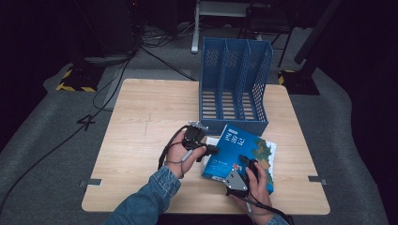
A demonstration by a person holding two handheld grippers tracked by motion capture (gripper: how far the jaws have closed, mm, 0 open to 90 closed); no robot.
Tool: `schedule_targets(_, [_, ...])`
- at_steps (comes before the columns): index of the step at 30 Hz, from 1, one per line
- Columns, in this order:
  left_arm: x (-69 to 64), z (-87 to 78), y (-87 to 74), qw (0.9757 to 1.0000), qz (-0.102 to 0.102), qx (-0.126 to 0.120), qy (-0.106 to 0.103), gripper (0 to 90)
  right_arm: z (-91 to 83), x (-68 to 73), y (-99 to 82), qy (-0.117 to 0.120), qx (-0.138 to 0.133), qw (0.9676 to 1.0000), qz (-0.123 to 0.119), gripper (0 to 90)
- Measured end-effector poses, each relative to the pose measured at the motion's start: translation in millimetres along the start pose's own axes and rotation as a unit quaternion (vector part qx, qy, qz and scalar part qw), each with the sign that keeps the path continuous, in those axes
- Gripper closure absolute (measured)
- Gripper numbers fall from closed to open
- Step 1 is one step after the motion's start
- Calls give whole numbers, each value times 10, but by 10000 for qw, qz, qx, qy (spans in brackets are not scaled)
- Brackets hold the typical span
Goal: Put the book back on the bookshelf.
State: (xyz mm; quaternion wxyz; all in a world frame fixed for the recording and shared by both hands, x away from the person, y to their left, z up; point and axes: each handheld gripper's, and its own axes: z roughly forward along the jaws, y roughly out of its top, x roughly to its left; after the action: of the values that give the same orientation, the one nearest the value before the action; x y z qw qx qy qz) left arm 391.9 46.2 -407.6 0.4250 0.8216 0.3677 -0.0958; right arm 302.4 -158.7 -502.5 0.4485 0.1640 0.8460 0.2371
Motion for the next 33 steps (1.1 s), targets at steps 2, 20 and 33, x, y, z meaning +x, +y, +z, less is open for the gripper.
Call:
schedule_targets(2, [-11, 15, -10, 10000, -7, -47, -54, 824, 18, 1, -2, -190, 67, 9997, -128, 5])
schedule_targets(20, [93, 89, -57, 9982, -346, -493, -78, 817, 176, 4, -31, -1117, 117, 9892, -947, 8])
schedule_targets(33, [214, 152, -139, 9981, -586, -102, 163, 763, 296, -91, -52, -985, -77, 9914, -860, 9])
